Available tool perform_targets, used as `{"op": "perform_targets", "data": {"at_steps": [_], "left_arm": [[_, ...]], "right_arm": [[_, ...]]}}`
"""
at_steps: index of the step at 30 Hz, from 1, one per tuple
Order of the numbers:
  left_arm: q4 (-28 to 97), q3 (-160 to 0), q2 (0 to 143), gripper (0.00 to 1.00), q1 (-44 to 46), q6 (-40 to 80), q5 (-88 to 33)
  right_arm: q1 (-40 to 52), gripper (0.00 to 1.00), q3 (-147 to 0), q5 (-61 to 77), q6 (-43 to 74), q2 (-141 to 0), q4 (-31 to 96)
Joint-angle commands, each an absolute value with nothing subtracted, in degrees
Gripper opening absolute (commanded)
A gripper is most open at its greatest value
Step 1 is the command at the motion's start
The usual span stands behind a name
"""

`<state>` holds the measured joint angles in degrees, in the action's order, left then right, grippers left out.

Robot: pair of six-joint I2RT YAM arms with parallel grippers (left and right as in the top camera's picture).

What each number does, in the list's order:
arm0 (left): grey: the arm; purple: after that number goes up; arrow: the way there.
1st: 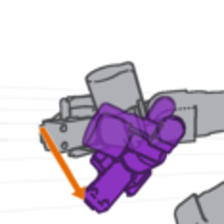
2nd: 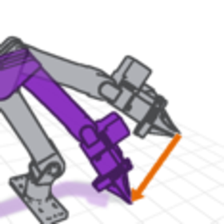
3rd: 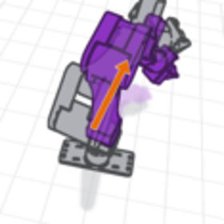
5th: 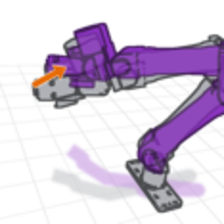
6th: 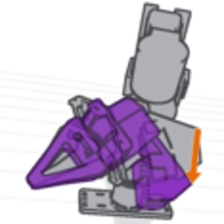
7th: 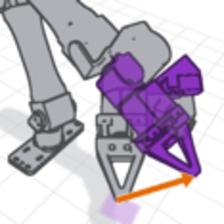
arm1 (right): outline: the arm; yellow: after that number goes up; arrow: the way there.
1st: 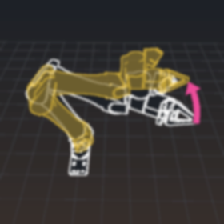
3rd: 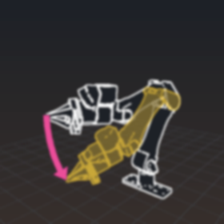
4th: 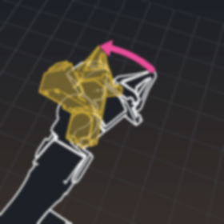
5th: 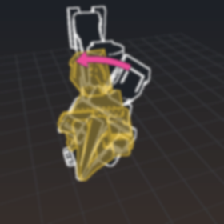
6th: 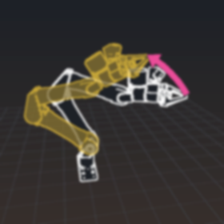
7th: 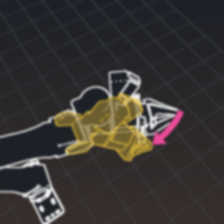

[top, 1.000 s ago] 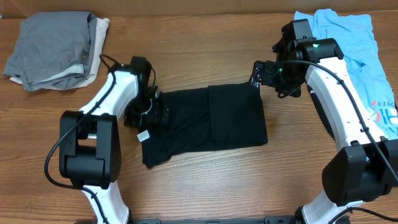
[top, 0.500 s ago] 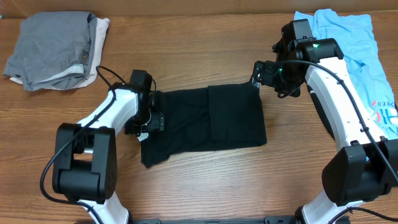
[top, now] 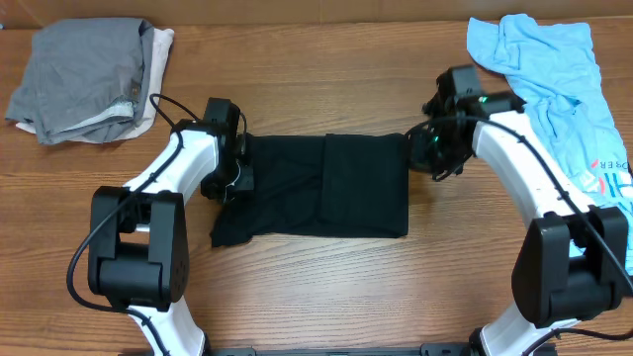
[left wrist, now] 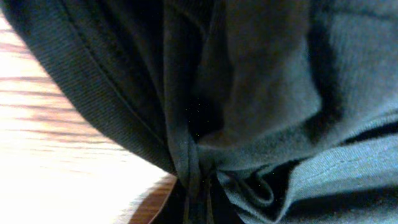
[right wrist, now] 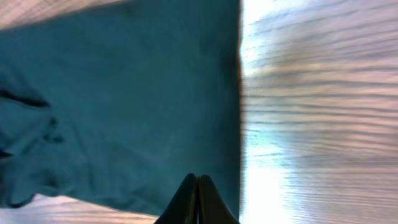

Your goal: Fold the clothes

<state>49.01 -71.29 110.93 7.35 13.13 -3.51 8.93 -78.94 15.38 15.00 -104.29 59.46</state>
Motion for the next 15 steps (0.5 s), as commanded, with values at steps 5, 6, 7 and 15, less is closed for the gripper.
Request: {"op": "perform_targets", "data": {"at_steps": [5, 6, 7, 15], "left_arm": [[58.5, -84.8, 111.9, 0.04, 6.8, 10.2, 0.6], [59.5, -86.2, 111.9, 0.04, 6.8, 9.8, 0.6], [60.6, -87.5, 111.9, 0.04, 6.9, 9.4, 0.6], [68.6, -101.2, 111.9, 0.04, 11.2, 7.6, 0.4]], "right_arm": [[10.2, 0.04, -66.9, 23.8, 15.0, -103.1, 49.4], [10.3, 0.04, -66.0, 24.4, 15.0, -103.1, 48.3], [10.3, 0.04, -65.1, 24.8, 15.2, -103.1, 47.2], [10.8, 0.04, -59.8, 26.3, 17.9, -104.1, 40.5]]}}
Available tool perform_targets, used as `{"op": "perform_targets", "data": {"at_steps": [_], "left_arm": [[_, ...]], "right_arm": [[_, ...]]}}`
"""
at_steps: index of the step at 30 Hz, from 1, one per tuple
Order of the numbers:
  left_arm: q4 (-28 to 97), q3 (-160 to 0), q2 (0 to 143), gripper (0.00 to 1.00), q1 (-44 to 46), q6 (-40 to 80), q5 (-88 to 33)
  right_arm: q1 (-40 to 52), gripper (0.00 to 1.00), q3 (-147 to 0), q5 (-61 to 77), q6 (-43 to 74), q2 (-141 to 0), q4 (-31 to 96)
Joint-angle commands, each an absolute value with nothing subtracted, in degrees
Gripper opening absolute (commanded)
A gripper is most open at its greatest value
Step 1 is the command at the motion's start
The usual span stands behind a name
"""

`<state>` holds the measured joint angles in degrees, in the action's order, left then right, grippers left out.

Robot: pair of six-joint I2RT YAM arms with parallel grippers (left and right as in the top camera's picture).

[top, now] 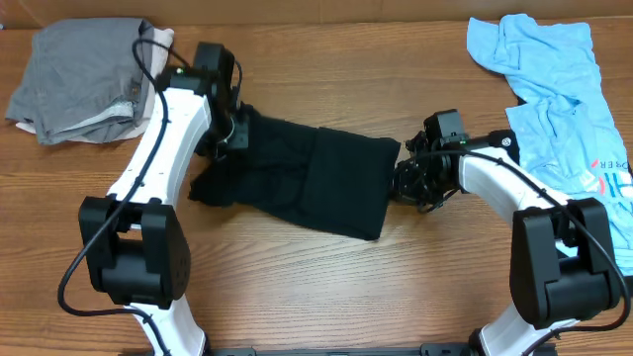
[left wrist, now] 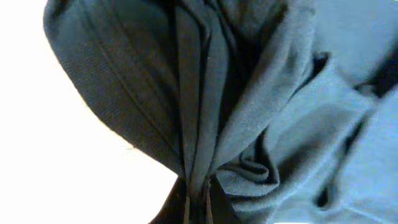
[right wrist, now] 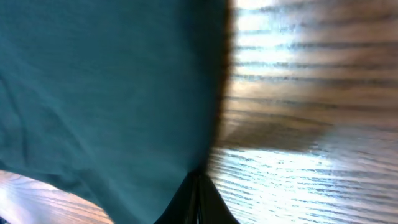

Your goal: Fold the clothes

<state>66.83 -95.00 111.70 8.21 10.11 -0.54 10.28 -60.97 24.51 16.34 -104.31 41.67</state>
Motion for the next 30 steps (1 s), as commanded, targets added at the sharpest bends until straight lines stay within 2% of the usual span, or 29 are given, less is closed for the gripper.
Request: {"op": "perform_targets", "data": {"at_steps": [1, 16, 20, 24, 30], "left_arm": [[69.1, -102.3, 111.9, 0.04, 12.2, 7.0, 0.4], [66.0, -105.5, 113.0, 0.04, 31.6, 3.6, 0.6], [64.5, -105.5, 114.8, 0.04, 34.5, 3.9, 0.5], [64.0, -105.5, 116.9, 0.04, 37.6, 4.3, 0.0], [62.4, -105.5, 120.0, 0.04, 42.1, 4.3, -0.1]], "right_arm": [[10.9, 0.04, -59.8, 26.3, 17.9, -104.3, 40.5], [9.0, 0.04, -62.4, 28.6, 17.8, -100.9, 41.0], [3.3, 0.04, -67.9, 28.6, 17.8, -94.8, 45.2], [-7.4, 0.04, -76.4, 28.6, 17.8, -87.9, 51.4], [-16.9, 0.04, -81.4, 28.8, 17.8, -84.0, 54.8]]}}
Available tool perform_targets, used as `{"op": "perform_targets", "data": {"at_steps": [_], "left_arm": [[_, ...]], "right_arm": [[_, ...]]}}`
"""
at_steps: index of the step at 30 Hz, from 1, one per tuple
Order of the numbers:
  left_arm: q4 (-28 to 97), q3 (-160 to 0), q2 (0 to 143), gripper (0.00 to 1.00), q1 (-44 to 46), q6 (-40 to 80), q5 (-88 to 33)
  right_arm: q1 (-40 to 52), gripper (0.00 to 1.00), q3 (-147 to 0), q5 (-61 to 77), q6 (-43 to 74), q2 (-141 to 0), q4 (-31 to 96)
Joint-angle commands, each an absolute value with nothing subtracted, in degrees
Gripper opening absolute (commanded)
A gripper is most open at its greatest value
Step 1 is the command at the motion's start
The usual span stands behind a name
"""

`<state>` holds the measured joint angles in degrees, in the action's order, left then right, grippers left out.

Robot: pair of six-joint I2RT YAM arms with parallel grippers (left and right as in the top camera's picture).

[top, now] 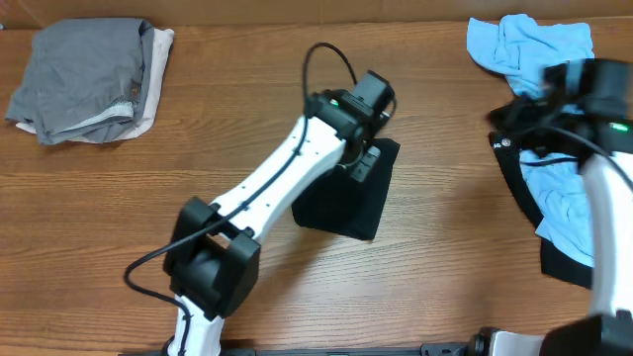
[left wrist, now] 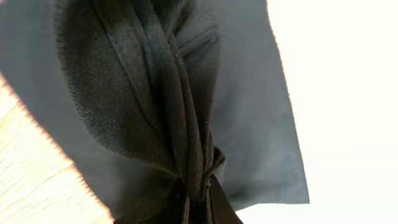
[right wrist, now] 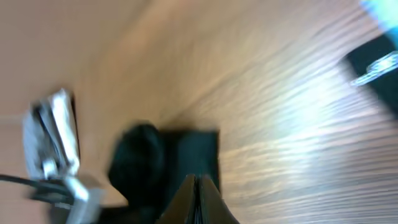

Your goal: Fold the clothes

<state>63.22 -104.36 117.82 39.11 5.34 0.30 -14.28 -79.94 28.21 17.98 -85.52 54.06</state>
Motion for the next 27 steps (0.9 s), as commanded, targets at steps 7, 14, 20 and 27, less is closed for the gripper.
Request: {"op": "perform_targets", "data": {"at_steps": [7, 14, 20, 27], "left_arm": [[61.1, -105.5, 122.2, 0.90, 46.8, 2.2, 0.6], [68.9, -114.3, 122.1, 1.00, 47.2, 1.2, 9.2], [69.7, -115.8, 123.4, 1.00, 45.0, -2.9, 6.7], [70.5, -115.8, 127.4, 1.00, 45.6, -3.9, 4.4]], "right_arm": [[-21.2, 0.07, -81.4, 29.7, 17.0, -83.7, 55.9], [-21.9, 0.13, -81.4, 29.7, 15.5, -83.7, 56.7], [-21.9, 0.17, -81.4, 29.6, 14.5, -83.7, 57.6], [-21.9, 0.22, -81.4, 29.6, 14.5, -83.7, 58.3]]}}
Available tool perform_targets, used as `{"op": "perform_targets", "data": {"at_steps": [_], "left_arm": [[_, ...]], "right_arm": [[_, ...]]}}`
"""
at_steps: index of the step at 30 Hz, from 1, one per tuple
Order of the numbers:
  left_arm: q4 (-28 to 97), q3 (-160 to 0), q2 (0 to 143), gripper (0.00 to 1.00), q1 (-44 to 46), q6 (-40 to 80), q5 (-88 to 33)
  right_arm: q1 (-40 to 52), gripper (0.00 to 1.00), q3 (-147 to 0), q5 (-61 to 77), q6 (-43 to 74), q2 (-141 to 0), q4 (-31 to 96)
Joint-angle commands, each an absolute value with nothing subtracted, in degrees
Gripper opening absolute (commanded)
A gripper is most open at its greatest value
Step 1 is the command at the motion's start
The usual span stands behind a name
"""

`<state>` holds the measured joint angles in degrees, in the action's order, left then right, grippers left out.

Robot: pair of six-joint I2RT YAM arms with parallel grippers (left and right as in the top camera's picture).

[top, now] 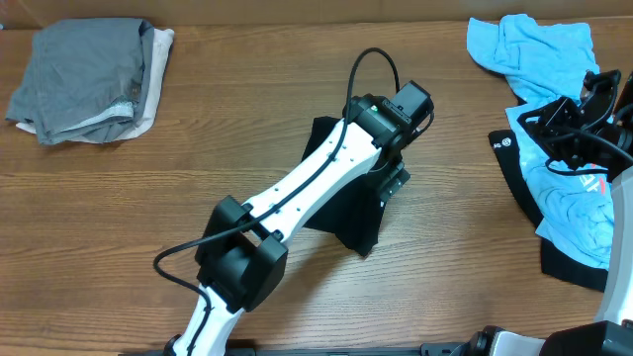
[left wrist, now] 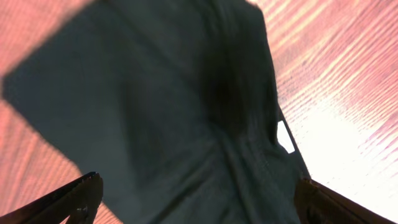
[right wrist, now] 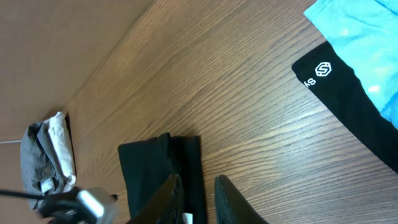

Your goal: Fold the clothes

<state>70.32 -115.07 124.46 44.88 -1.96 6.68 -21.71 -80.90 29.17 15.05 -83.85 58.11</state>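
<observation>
The black garment [top: 346,213] lies folded into a narrow, slightly crooked stack at the table's middle. My left gripper [top: 394,176] hangs just over its right part, fingers spread wide and holding nothing. The left wrist view shows the dark cloth [left wrist: 186,112] below the open left gripper [left wrist: 196,193]. My right gripper [top: 539,121] is far to the right, high over the pile of clothes there. In the right wrist view the right gripper [right wrist: 196,186] is slightly open and empty, with the black garment [right wrist: 161,168] far below.
A folded grey pile [top: 84,74] rests at the back left corner. A crumpled light blue shirt [top: 539,49] and a black garment with a white logo [top: 524,188] lie along the right edge, under the right arm.
My left gripper was shut on a bunch of the black garment over its right half; now it is open and the cloth lies free. The right gripper's fingers have parted a little.
At first the black garment lay spread out, my left gripper shut on its left end and the right one shut at its right edge. Then the left end was up and the cloth skewed. Later that end was over the right half, the right arm withdrawn. Now the cloth is released.
</observation>
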Motion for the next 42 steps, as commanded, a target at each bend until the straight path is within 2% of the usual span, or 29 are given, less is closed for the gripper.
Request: {"op": "perform_targets", "data": {"at_steps": [1, 14, 21, 31, 37, 42], "left_arm": [[70.3, -115.8, 128.2, 1.00, 45.8, -3.9, 4.3], [70.4, -115.8, 138.6, 1.00, 48.8, -3.7, 5.0], [73.1, -115.7, 142.7, 1.00, 48.4, -5.3, 14.3], [75.3, -115.2, 144.2, 1.00, 40.8, 0.3, 34.9], [78.0, -115.3, 144.2, 1.00, 36.2, 7.1, 36.5], [77.6, -115.9, 143.3, 1.00, 34.6, 7.8, 37.2]], "right_arm": [[-21.9, 0.22, -81.4, 29.6, 14.5, -83.7, 58.4], [-21.9, 0.22, -81.4, 29.6, 14.5, -83.7, 60.6], [-21.9, 0.22, -81.4, 29.6, 14.5, -83.7, 60.7], [-21.9, 0.23, -81.4, 29.4, 13.4, -83.8, 61.0], [-21.9, 0.23, -81.4, 29.0, 13.1, -84.0, 61.0], [-21.9, 0.24, -81.4, 29.0, 13.1, -84.0, 60.6]]}}
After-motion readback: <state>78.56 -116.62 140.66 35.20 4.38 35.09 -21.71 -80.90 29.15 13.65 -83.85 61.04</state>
